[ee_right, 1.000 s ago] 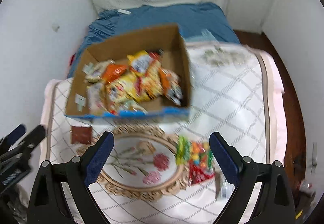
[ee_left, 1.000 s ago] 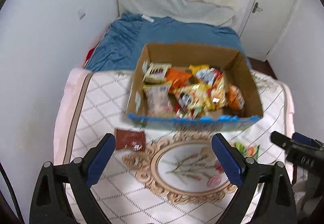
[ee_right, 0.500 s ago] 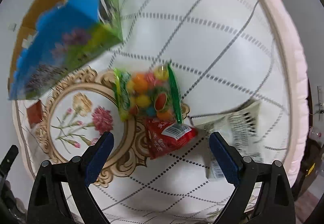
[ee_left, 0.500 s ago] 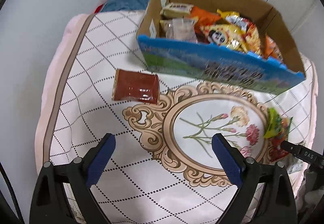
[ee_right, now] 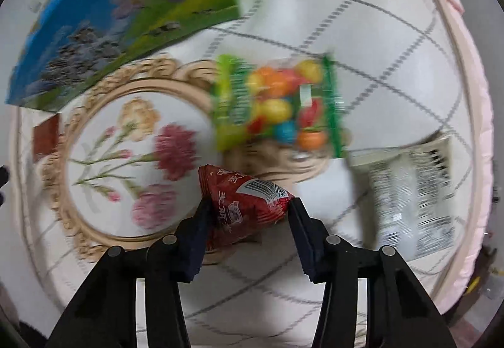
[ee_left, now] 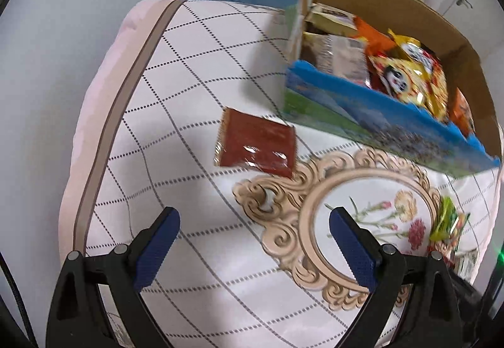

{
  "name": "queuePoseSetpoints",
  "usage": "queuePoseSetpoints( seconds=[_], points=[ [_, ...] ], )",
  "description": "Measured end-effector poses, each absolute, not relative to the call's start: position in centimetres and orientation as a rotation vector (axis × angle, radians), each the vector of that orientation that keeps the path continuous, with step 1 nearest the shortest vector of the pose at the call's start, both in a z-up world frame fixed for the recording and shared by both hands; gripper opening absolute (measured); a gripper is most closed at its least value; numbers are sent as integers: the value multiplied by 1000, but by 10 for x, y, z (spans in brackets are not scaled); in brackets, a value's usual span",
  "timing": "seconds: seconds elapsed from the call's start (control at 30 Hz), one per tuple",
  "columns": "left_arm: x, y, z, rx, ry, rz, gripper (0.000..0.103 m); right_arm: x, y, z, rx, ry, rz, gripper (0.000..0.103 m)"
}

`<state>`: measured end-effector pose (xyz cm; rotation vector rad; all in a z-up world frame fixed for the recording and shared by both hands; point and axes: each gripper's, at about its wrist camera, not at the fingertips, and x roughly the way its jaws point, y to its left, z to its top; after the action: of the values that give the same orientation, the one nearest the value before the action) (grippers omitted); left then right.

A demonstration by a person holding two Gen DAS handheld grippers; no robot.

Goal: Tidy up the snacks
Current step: 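Grasp the brown square packet with the left tool while the right tool grasps the red candy packet, then carry both packets into the box and open both tools to drop them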

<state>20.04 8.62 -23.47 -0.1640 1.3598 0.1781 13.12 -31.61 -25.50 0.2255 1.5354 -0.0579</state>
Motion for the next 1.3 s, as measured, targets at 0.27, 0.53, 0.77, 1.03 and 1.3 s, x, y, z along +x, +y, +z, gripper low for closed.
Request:
queuePoseSetpoints(
  seconds=[0.27,0.53,0.77,1.03,1.3],
  points=[
    [253,93,-272,-129,1465,149,97,161,-277,-252,250,1532,17,51],
    [289,75,-327,9,1590,132,97,194,-250,-259,234,1540,31,51],
    [285,73,-332,33,1505,121,83,197,-246,-262,232,1546,25,51],
    [251,73,-314,19,1468,84,60,189,-253,-256,242,1549,47,51],
    [182,57,-288,-74,1449,-10,59,173,-254,-243,264,1534,97,51]
  ],
)
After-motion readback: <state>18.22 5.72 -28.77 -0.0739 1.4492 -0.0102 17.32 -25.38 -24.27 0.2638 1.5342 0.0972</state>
